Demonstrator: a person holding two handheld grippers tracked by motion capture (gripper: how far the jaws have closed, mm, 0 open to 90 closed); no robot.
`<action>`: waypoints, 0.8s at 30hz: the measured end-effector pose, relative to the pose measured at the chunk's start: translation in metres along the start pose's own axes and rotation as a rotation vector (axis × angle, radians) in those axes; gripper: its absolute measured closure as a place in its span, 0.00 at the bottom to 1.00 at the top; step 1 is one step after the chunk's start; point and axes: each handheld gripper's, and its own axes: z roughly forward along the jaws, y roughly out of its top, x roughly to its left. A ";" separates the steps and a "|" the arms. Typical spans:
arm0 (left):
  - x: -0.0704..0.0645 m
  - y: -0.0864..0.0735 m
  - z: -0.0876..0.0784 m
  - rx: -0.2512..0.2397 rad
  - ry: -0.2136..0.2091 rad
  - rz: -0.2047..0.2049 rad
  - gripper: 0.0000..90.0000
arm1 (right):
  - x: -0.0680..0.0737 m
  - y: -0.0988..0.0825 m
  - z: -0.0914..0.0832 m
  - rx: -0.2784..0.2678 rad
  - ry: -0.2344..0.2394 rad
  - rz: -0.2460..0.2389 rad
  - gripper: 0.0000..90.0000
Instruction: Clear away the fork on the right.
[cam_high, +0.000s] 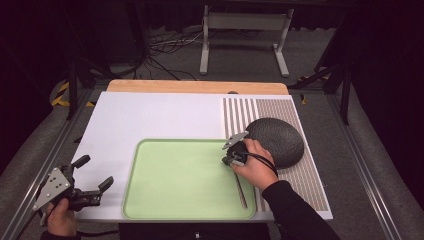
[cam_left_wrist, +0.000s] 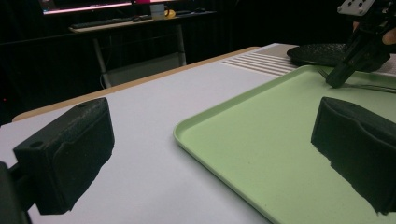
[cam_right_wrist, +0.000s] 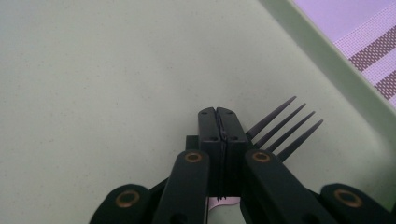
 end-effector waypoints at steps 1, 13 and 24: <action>0.000 0.000 0.000 0.002 -0.001 0.000 0.00 | -0.001 0.000 0.000 -0.001 -0.002 0.000 1.00; 0.000 0.000 0.000 0.003 0.003 -0.001 0.00 | -0.009 -0.007 -0.005 0.005 -0.029 0.035 1.00; 0.000 0.000 0.000 0.003 0.003 0.000 0.00 | -0.014 -0.012 -0.008 0.008 -0.044 0.053 0.99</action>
